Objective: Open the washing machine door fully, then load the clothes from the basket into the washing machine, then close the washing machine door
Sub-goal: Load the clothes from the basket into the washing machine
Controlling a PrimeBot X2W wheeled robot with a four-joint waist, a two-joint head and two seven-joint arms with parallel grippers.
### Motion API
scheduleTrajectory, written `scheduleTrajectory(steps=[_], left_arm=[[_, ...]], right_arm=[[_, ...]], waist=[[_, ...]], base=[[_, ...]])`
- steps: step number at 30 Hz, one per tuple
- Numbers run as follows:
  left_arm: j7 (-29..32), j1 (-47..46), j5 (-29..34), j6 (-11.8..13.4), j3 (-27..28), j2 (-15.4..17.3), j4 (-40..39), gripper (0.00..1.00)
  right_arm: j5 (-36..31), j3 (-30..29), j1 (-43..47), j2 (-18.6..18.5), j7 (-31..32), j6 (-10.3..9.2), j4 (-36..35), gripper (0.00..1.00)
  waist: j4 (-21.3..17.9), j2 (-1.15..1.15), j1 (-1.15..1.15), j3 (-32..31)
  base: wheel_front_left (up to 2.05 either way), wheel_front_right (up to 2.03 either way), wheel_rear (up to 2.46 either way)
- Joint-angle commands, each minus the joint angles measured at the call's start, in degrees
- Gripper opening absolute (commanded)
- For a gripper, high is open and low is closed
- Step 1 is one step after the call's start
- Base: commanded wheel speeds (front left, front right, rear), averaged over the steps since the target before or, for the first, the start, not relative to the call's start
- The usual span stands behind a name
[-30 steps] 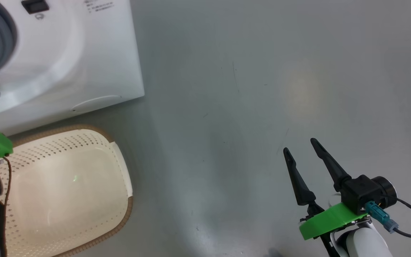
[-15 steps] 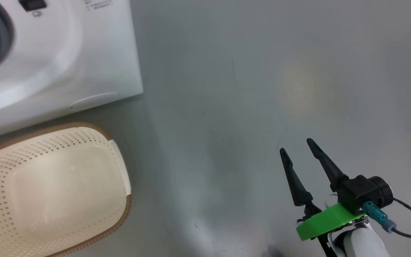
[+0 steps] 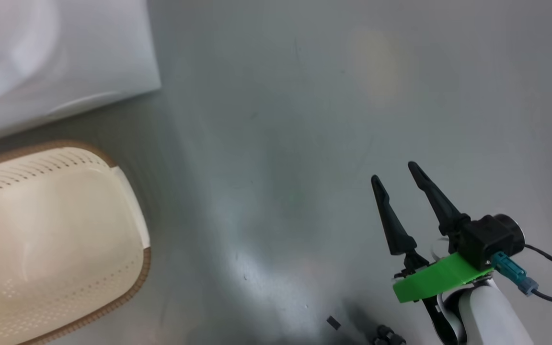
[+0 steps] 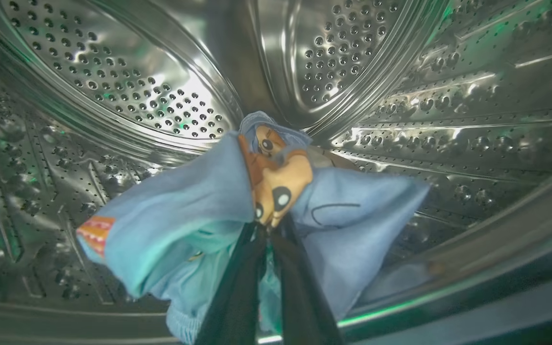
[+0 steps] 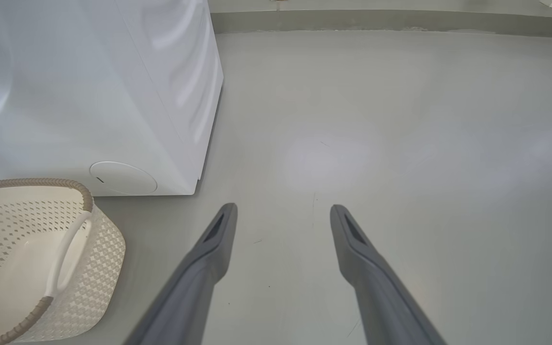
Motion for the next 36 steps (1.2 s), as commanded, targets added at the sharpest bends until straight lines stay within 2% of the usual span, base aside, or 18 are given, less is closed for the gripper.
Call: scheduleTrajectory(steps=[1,13,27,28,29,30,36], left_arm=[[0.9,-3.2,0.5,-0.3,0.4,4.2,-0.2,0.0],[4.6,-20.7,4.0,-2.0,-5.4,8.8,8.3,0.0],[1.2,-28.7,5.6,-0.9,-8.9,7.3,18.5,0.0],[0.6,-28.9,5.6,-0.8,-9.1,7.2,18.9,0.14],[0.0,-29.0,5.7,-0.6,-9.3,7.1,19.4,0.77],[-0.5,-29.0,5.7,-0.4,-9.3,7.0,19.9,1.0],[-3.6,-28.8,5.2,-0.6,-9.8,6.6,22.9,1.0]], right_arm=[[0.9,1.7,0.1,-0.2,-0.7,0.09,-1.4,1.0],[3.4,3.8,-2.1,-0.2,-0.7,0.09,-1.2,1.0],[3.7,4.1,-2.6,-0.2,-0.7,0.09,-0.9,1.0],[3.6,4.0,-2.6,-0.2,-0.7,0.09,-0.9,1.0],[3.5,4.0,-2.6,-0.2,-0.7,0.09,-0.8,1.0],[3.4,3.9,-2.5,-0.2,-0.7,0.09,-0.7,1.0],[2.7,3.7,-2.4,-0.2,-0.7,0.09,-0.6,1.0]], waist=[[-1.8,0.0,0.0,3.1],[-4.6,0.0,0.0,6.8],[-4.7,0.0,0.0,6.7],[-4.6,0.0,0.0,6.6],[-4.5,0.0,0.0,6.4],[-4.4,0.0,0.0,6.3],[-3.6,0.0,0.0,4.8]], base=[[0.0,0.0,0.0],[0.0,0.0,0.0],[0.0,0.0,0.0],[0.0,0.0,0.0],[0.0,0.0,0.0],[0.0,0.0,0.0],[0.0,0.0,0.0]])
